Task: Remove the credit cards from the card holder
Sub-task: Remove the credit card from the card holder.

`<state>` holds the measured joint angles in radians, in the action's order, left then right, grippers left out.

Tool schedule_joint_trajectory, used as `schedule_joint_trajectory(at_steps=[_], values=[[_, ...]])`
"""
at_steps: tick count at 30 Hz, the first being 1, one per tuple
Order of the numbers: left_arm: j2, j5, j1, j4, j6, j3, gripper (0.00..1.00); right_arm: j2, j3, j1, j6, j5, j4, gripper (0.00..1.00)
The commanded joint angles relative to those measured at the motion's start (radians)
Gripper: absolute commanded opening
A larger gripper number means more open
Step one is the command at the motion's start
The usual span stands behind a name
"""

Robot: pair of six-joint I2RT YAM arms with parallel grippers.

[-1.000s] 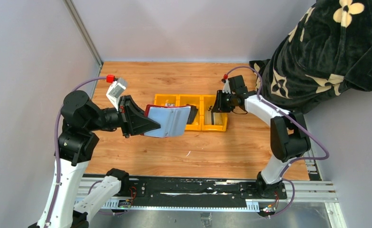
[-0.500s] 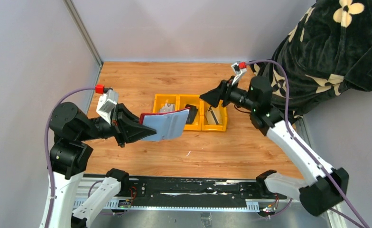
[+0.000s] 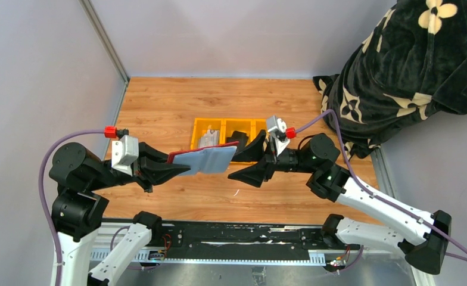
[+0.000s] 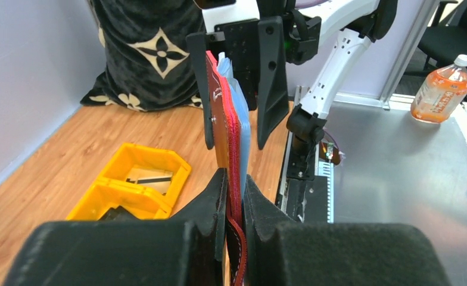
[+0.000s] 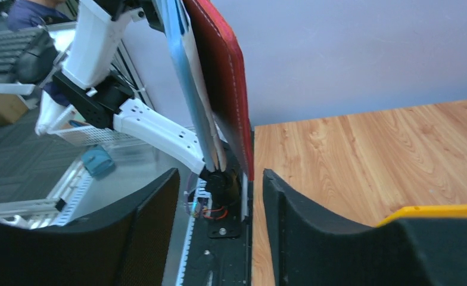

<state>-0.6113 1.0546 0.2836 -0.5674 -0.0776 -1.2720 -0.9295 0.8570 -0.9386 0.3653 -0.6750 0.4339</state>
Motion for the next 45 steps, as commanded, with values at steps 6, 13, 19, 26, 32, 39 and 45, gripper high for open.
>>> schedule_joint_trajectory(at_steps=[6,13,19,26,32,39,45], values=[[-0.017,0.025,-0.004,-0.003,-0.043,-0.068,0.00,-0.033,0.057,-0.051,-0.113,0.220,-0.040,0.37],[-0.021,0.039,-0.003,0.015,-0.090,-0.074,0.00,-0.023,0.066,-0.051,-0.080,0.186,0.015,0.42],[-0.018,0.043,-0.003,0.064,-0.140,-0.062,0.00,0.023,0.042,-0.051,-0.082,0.054,0.035,0.52],[-0.015,0.052,-0.003,0.123,-0.202,-0.051,0.00,0.054,0.061,-0.051,-0.158,-0.115,-0.094,0.56],[-0.014,0.050,-0.003,0.147,-0.236,-0.043,0.00,0.040,0.072,-0.050,-0.103,-0.170,0.003,0.55],[-0.012,0.048,-0.003,0.148,-0.245,-0.038,0.00,0.025,0.089,-0.051,-0.039,-0.079,0.100,0.38],[-0.010,0.051,-0.003,0.155,-0.254,-0.038,0.00,0.006,0.109,-0.051,-0.019,-0.034,0.105,0.30]])
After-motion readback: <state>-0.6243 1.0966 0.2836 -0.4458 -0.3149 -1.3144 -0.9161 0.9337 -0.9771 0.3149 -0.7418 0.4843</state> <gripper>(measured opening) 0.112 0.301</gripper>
